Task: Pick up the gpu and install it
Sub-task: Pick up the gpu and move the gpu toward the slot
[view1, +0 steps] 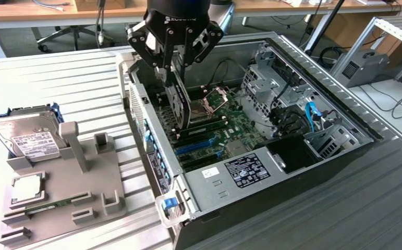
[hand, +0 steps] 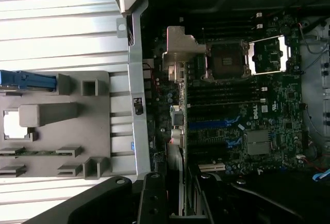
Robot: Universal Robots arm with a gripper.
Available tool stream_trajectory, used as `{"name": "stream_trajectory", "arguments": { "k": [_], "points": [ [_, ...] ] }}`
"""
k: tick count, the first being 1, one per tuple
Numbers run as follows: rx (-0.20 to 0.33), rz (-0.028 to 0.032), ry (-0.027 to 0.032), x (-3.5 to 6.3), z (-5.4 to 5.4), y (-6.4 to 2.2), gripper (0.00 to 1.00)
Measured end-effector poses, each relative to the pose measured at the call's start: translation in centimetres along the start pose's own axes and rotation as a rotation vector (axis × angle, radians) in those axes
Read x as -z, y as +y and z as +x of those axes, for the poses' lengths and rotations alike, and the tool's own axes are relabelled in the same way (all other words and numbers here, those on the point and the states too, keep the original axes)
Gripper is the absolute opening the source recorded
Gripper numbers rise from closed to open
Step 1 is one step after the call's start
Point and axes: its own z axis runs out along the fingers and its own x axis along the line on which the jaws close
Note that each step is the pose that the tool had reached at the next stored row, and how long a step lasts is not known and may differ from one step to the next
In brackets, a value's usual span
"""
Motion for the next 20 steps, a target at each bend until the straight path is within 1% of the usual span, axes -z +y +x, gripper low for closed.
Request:
{"name": "stream_trajectory", "arguments": {
  "k": [10,20],
  "points": [
    [0.000,0.0000,0.0000,-0.02,-0.8,0.06,0.26],
    [0.000,0.0000,-0.0001,-0.06,-1.9,0.15,0.26]
  ]
}}
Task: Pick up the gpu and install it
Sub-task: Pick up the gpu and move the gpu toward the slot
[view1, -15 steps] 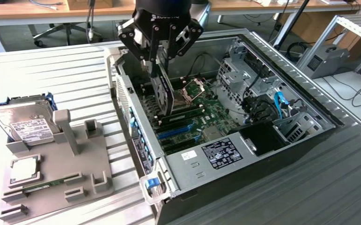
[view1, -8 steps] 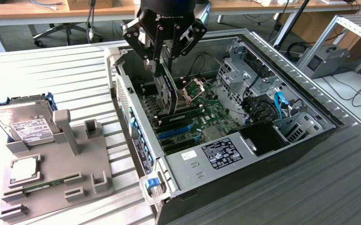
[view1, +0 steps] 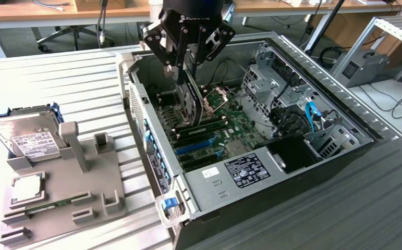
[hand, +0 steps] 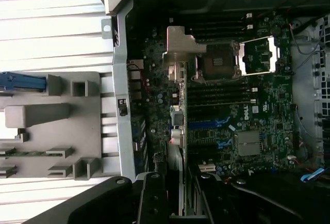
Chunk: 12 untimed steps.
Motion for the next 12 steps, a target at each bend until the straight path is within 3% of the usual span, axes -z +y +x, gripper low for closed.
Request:
{"name": "stream_trajectory", "arguments": {
  "k": [12],
  "points": [
    [0.000,0.0001,0.0000,-0.04,-1.6,0.12,0.26]
  ]
}}
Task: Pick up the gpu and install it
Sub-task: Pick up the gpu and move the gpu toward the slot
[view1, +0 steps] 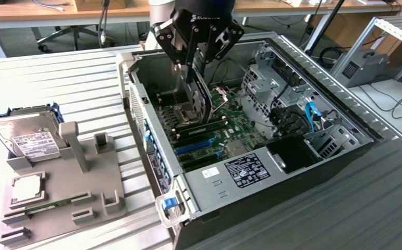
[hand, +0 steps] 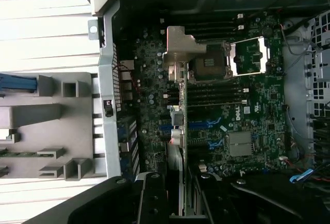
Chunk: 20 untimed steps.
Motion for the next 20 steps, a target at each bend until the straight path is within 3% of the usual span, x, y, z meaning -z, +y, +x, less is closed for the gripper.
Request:
{"name": "stream_trajectory", "arguments": {
  "k": [20],
  "points": [
    [0.000,-0.0001,0.0000,-0.07,-2.3,0.17,0.26]
  ]
}}
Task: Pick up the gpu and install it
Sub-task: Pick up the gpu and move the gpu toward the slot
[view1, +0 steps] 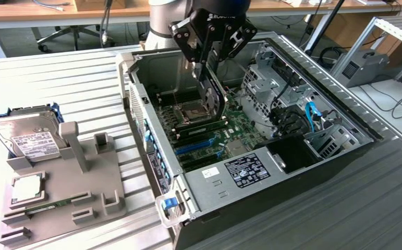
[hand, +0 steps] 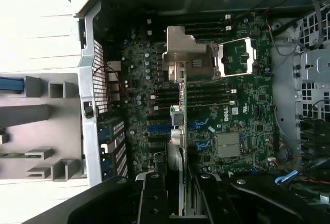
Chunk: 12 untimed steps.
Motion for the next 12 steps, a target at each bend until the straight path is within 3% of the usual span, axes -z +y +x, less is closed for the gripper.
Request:
{"name": "stream_trajectory", "arguments": {
  "k": [12],
  "points": [
    [0.000,-0.0001,0.0000,-0.05,-1.5,0.11,0.26]
  ]
}}
